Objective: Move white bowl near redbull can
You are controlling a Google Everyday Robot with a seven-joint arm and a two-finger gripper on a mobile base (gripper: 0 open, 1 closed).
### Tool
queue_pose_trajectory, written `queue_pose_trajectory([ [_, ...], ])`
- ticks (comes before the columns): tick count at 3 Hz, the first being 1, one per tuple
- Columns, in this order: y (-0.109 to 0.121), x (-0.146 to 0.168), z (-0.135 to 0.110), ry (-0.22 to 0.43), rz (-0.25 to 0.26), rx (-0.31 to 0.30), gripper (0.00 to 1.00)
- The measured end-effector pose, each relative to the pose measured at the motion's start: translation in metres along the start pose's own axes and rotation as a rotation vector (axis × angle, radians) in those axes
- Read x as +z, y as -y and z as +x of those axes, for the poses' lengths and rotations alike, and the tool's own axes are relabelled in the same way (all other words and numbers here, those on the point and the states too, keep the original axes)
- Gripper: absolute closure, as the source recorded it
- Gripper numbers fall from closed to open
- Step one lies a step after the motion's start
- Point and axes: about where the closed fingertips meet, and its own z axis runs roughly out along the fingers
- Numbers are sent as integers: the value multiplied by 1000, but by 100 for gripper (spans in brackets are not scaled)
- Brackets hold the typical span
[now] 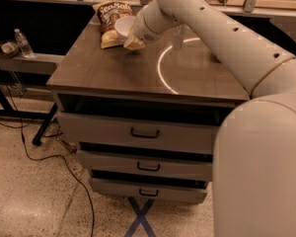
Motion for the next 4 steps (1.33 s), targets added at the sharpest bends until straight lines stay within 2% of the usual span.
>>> queue_pose_trajectory([
  [1, 45, 17, 41, -22, 68, 23, 100],
  [2, 89, 3, 77, -55, 177, 65, 100],
  [3, 121, -25, 106, -121, 285, 95, 100],
  [4, 134, -35, 136, -213, 325, 115, 100],
])
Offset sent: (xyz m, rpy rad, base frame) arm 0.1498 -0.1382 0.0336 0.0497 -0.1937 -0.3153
